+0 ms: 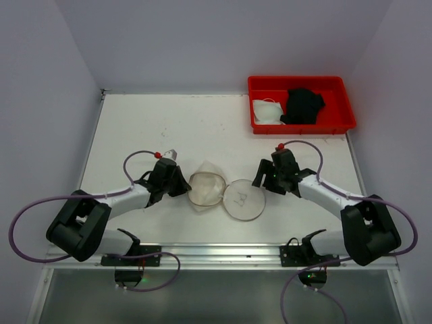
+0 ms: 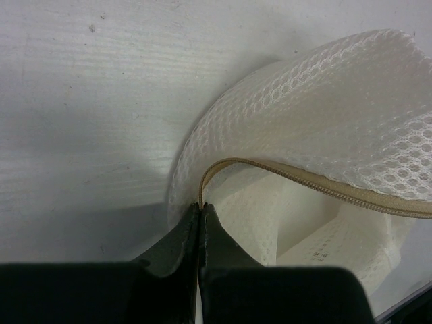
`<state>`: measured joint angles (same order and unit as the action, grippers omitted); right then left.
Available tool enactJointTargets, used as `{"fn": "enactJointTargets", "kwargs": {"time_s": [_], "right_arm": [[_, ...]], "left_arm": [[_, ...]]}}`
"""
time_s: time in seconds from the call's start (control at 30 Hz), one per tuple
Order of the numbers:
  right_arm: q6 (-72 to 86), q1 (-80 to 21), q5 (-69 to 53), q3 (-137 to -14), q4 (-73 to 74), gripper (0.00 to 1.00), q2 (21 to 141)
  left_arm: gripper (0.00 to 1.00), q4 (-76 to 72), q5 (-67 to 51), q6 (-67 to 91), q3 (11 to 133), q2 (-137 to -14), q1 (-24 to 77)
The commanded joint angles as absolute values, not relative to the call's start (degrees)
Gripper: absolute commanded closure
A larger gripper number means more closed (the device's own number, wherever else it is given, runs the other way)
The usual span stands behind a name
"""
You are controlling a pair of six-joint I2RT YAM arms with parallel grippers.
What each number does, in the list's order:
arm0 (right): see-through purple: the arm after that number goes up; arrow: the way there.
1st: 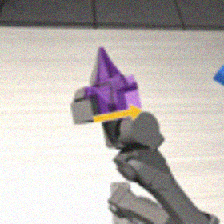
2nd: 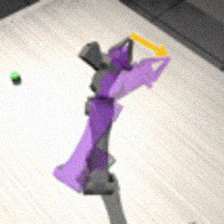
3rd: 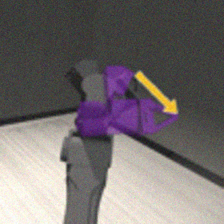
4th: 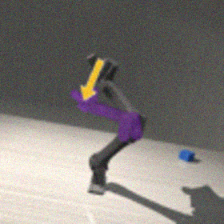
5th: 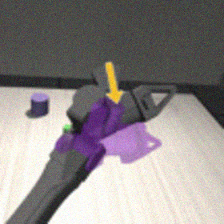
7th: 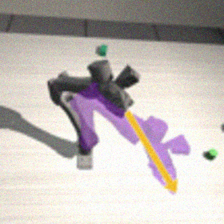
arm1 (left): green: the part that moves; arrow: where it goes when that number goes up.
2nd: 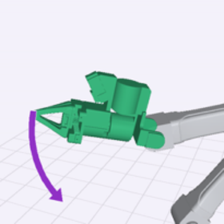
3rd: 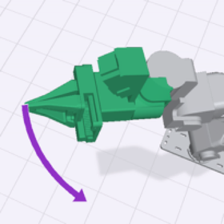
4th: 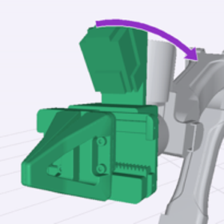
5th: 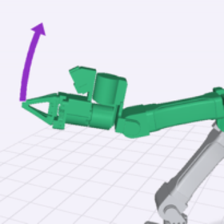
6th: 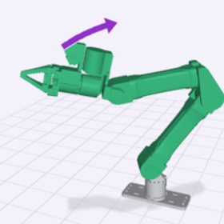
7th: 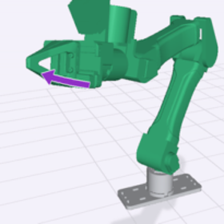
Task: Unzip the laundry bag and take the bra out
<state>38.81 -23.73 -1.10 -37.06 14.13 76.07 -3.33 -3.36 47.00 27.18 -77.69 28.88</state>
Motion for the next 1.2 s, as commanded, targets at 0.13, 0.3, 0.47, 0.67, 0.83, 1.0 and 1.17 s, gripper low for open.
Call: {"fn": "enactJointTargets", "kwargs": {"time_s": [0.13, 0.3, 0.47, 0.67, 0.83, 1.0, 1.17], "right_arm": [[42.89, -26.54, -3.33, -33.93, 16.17, 0.28, 76.55], [42.72, -27.25, -5.45, -33.05, 14.94, 0.53, 77.52], [42.01, -27.25, -1.95, -34.09, 17.92, 0.98, 73.31], [38.94, -29.00, 5.36, -44.79, 29.43, 1.00, 64.52], [36.57, -32.68, 7.90, -54.99, 36.20, 1.00, 65.56], [35.68, -35.42, 5.81, -60.37, 36.83, 1.00, 70.04], [35.51, -38.32, 3.69, -68.54, 36.38, 1.00, 77.67]], "left_arm": [[1.00, -2.90, -2.81, 47.20, 29.53, -78.40, 28.65], [1.00, -2.37, -2.46, 47.11, 29.79, -78.05, 28.65], [1.00, -2.29, -2.11, 47.02, 29.36, -78.13, 28.65], [1.00, -1.14, -0.79, 45.88, 30.84, -78.92, 28.65], [1.00, -1.41, -1.23, 46.40, 33.30, -80.24, 30.41], [1.00, -2.54, -2.55, 47.20, 35.15, -82.52, 31.73], [1.00, -3.51, -3.95, 48.34, 36.47, -83.76, 32.87]]}}
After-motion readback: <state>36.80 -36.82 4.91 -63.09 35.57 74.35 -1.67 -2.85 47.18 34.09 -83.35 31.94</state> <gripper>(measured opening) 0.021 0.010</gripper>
